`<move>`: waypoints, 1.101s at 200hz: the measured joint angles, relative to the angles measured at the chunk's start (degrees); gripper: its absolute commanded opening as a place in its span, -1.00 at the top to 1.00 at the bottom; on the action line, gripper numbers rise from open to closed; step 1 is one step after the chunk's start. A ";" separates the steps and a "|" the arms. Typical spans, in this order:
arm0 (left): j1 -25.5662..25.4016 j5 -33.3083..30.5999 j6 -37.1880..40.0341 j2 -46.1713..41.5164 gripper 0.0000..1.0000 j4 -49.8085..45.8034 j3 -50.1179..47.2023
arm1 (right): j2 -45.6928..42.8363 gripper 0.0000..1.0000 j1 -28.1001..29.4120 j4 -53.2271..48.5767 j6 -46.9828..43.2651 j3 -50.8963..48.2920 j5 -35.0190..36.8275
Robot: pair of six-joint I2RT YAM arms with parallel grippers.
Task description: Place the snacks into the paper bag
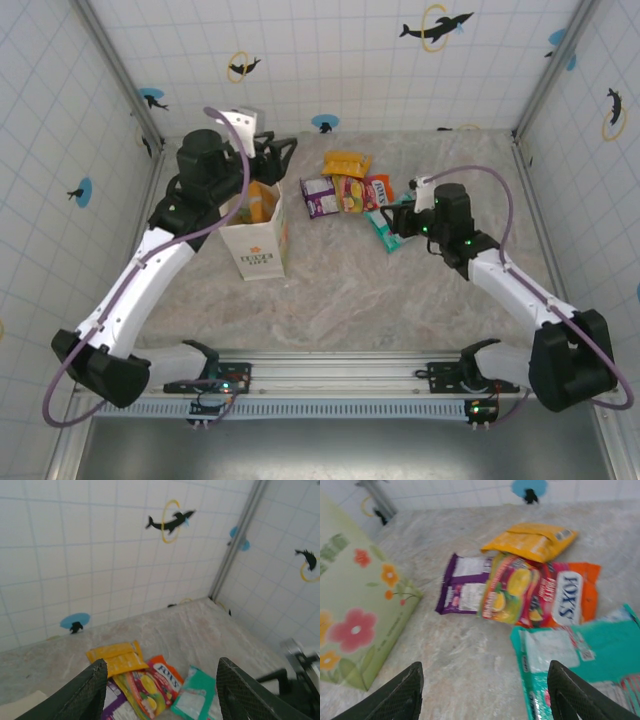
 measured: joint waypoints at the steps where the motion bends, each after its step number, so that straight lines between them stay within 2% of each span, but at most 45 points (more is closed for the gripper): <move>1: -0.20 0.07 0.24 0.17 -0.19 -0.22 0.11 | 0.13 -0.33 -0.15 -0.13 0.11 0.09 0.02; 33: -3.43 1.64 3.96 3.93 -0.20 -3.85 3.45 | 6.43 -0.35 -7.10 -5.62 3.63 4.46 -2.23; 81: -5.60 1.84 7.17 6.64 -0.19 -7.54 4.98 | 19.58 -0.51 -15.13 -12.33 1.70 12.98 -7.50; 127: -5.57 1.01 7.45 6.64 -0.18 -8.13 4.98 | 28.72 -0.64 -15.41 -13.40 -2.05 17.35 -6.08; 166: -5.57 -2.32 8.83 6.64 -0.18 -8.15 4.98 | 35.01 -0.63 -15.39 -14.01 -4.52 22.14 -5.62; 220: -5.57 -4.87 9.79 6.64 -0.21 -8.15 4.98 | 39.28 -0.59 -14.99 -18.05 -6.71 24.30 -9.53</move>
